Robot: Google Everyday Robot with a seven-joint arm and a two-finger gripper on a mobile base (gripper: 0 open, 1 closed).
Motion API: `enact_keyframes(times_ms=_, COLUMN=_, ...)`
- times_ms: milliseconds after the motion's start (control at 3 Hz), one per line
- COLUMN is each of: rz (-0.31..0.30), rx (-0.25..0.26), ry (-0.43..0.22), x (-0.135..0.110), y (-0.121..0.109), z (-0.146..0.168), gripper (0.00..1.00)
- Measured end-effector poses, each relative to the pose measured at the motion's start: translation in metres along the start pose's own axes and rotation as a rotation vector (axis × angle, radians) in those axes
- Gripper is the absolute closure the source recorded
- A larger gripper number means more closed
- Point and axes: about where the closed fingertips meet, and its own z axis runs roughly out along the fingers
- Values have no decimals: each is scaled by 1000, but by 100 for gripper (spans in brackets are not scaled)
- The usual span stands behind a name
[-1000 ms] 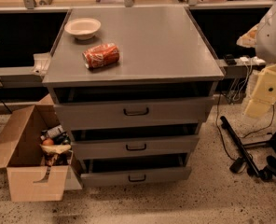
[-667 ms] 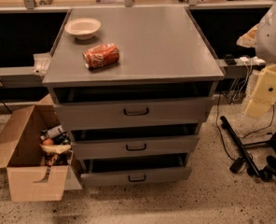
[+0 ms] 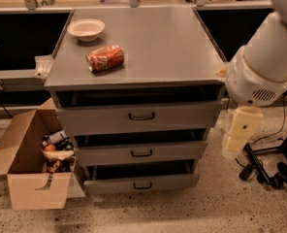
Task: Open bottom drawer
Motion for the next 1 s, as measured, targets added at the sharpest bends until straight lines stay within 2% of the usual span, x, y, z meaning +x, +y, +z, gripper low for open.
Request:
enact_keyframes(times_ms=333, rz=-45, rx=-130, ry=-59, x=-17, y=44, z=78, gripper=0)
enact_keyframes(times_ms=667, rz=-21, rx=-226, ry=-123, x=18, y=83, z=161, gripper=0)
enact_keyframes(times_ms=1000, rz=-22, rx=-235, ry=-124, x=20, y=87, z=172, gripper=0)
